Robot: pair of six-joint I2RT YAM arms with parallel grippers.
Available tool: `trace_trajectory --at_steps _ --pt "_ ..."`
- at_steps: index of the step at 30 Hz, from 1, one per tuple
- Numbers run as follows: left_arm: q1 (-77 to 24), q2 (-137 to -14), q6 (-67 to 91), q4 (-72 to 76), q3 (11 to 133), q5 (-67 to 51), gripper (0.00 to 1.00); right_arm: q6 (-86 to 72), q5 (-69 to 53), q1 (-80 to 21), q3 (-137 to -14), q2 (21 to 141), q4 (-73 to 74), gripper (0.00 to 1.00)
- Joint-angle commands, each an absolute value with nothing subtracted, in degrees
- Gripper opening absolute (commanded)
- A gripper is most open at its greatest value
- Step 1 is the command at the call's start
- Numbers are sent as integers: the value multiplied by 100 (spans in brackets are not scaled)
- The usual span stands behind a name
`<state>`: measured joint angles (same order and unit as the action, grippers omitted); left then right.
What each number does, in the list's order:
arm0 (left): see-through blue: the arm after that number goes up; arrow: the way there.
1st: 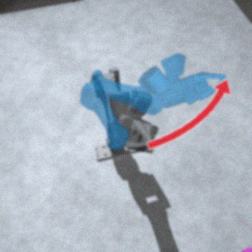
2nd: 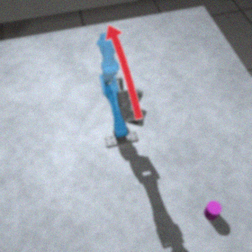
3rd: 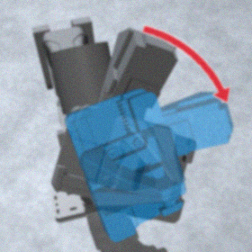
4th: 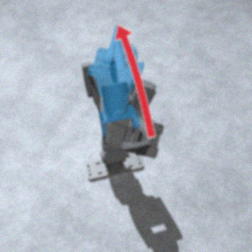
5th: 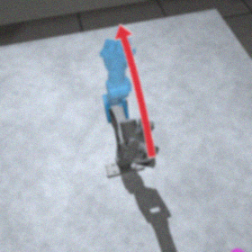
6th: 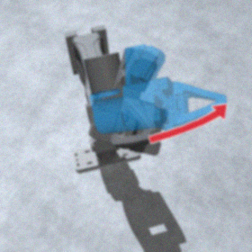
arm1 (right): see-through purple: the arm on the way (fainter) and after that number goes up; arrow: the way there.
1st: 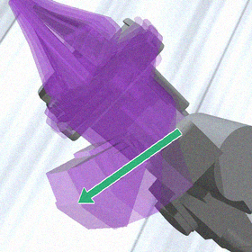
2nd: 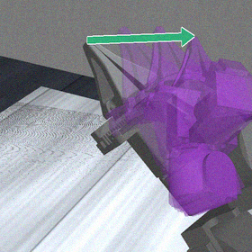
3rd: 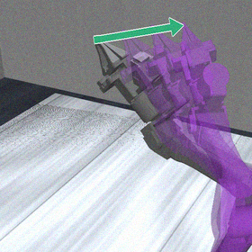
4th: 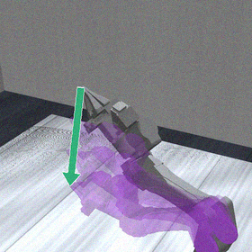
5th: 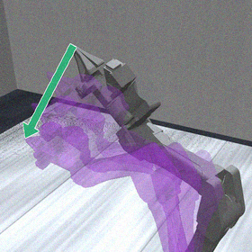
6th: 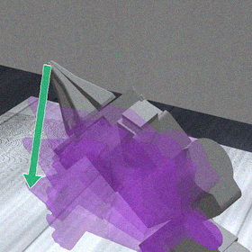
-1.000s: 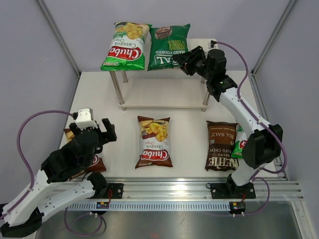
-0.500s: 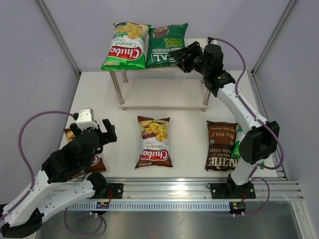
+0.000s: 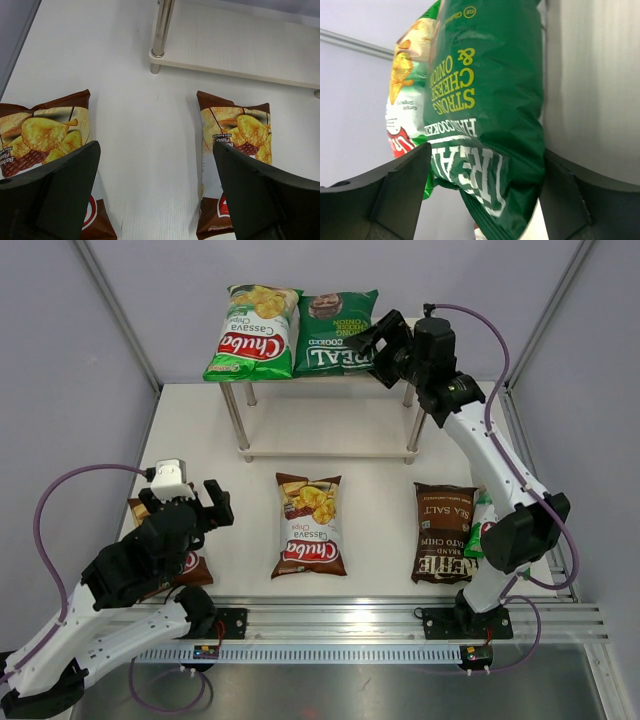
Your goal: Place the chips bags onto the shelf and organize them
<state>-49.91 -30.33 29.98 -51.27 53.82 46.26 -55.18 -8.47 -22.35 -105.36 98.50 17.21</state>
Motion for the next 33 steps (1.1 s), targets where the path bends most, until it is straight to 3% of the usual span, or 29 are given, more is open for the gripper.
trace_trajectory --at_steps 1,12,14,18,25,30,33 --pt "-4975 -2988 2909 -4878 5344 4562 99 -4887 -273 -2215 -10731 9607 2706 88" --pt "-4975 -3120 2769 -4624 5361 4044 99 -3746 88 -1899 -10503 8632 3409 92" --pt "-4975 -3234 2725 -4413 5379 3447 99 -3254 18 -1829 -10328 8228 3576 99" --pt "-4966 -3515 2944 -3667 5230 2244 99 -2348 201 -1740 -9880 7341 4364 99" --pt "-5071 -4656 3699 -1691 4816 450 99 -1661 1755 -1504 -8817 5882 5817 99" --pt "-5888 -5808 3884 -1275 5229 641 99 -1863 2636 -907 -7675 5581 5820 100" --pt "-6178 -6195 4060 -1187 5431 624 99 -2240 2427 -116 -7156 5739 5381 99"
